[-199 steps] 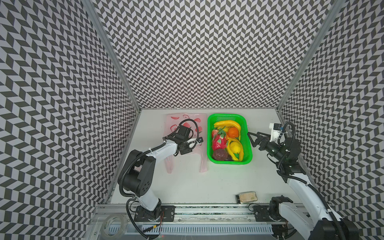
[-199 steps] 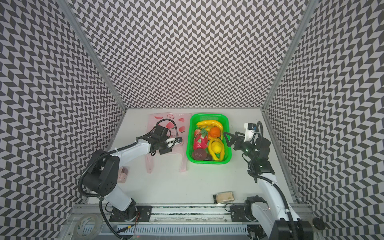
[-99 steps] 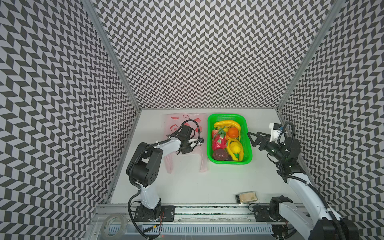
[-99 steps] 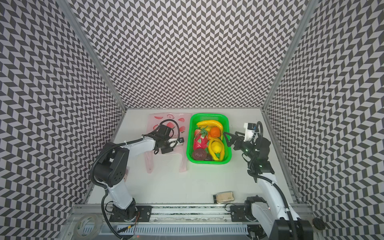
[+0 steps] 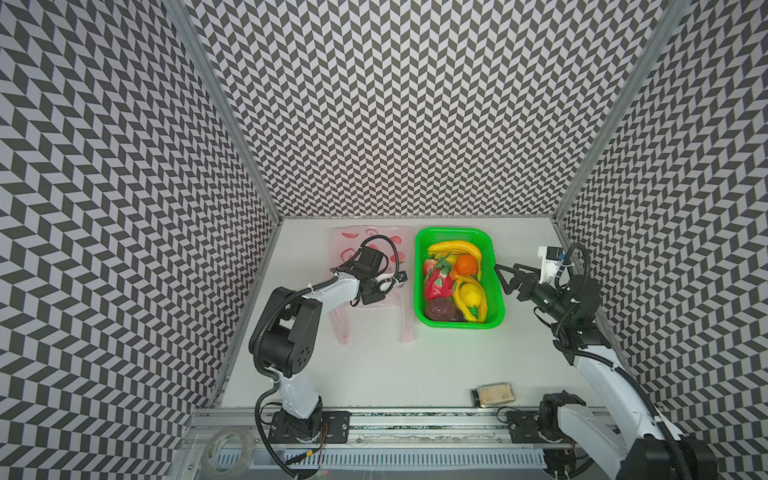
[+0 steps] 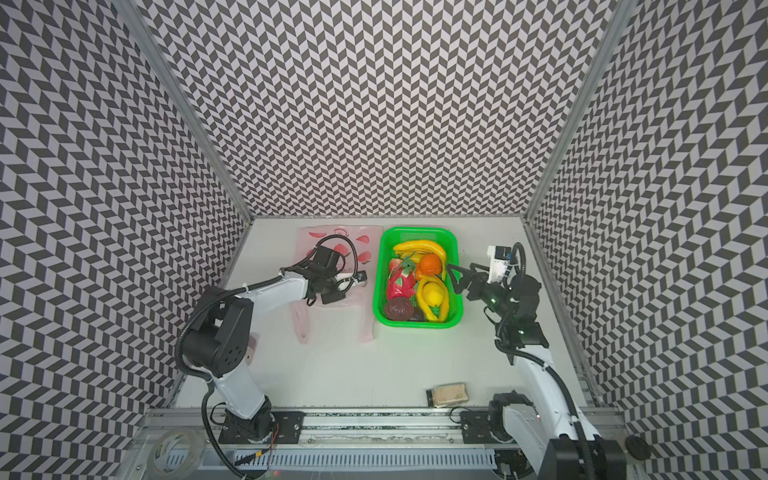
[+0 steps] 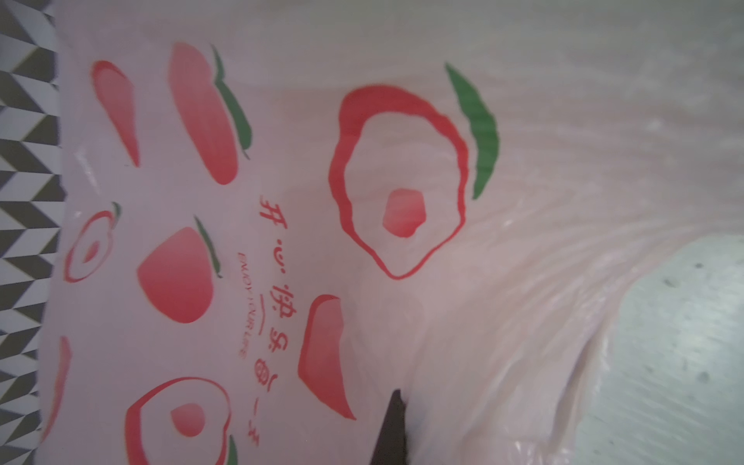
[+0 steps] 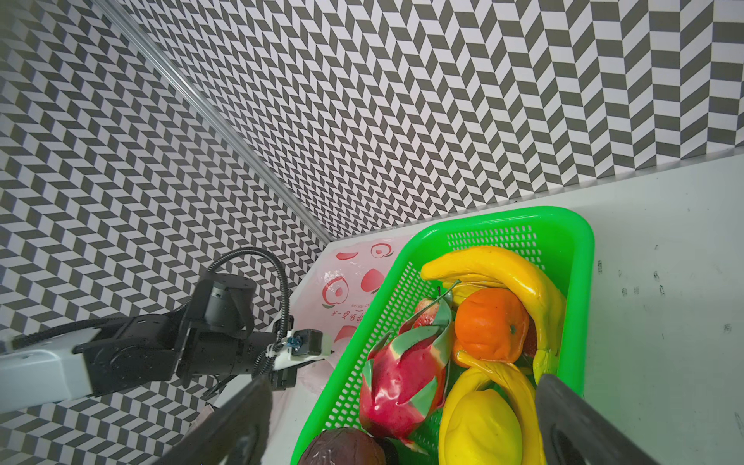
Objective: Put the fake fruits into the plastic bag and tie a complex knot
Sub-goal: 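Grasp the pink bag's handle with the left gripper and lift it up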
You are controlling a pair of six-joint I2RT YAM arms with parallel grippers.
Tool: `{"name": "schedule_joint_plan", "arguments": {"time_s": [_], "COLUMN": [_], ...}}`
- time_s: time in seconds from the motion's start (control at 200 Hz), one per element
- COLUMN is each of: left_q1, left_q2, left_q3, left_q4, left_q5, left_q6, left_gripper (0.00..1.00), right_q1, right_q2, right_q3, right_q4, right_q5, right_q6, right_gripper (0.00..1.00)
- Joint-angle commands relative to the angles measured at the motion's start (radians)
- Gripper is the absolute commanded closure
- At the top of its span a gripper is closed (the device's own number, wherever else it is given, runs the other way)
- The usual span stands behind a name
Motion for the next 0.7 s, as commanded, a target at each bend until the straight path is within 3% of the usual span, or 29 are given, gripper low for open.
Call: {"name": "schedule_joint_plan", "arguments": {"time_s": [0.0, 0.23, 0.401, 0.541, 0.696], "left_q1": [0.015, 0.004, -0.023, -0.024, -0.023], "left_q2": [-0.132, -0.347, -0.446, -0.426, -0.331], "left_q3": [-0.003, 0.004, 0.099, 0.282, 0.478], "left_q4": [-0.027, -0.133, -0.225, -0.369, -0.550], "left_q5": [0.041, 0.015, -0.038, -0.048, -0.045], "left_q6": [-0.017, -0.115, -0.316, -0.480, -0.648], "left_gripper": [1.00, 1.00, 1.00, 1.00, 1.00], "right_q1": [0.004, 0.004, 0.010, 0.068, 0.218], "right_q2": [-0.013, -0.015, -0.015, -0.021, -0.064], "right_q3": [0.007, 0.023, 0.036, 0.041, -0.010], "right_q4": [0.050, 0.026, 0.018, 0.025, 0.116], "right_q5": [-0.017, -0.027, -0.036, -0.045, 0.014], "right_q6": [0.005, 0.017, 0.024, -0.040, -0.112], "right_gripper": [0.01, 0.01, 0.01, 0.01, 0.01]}}
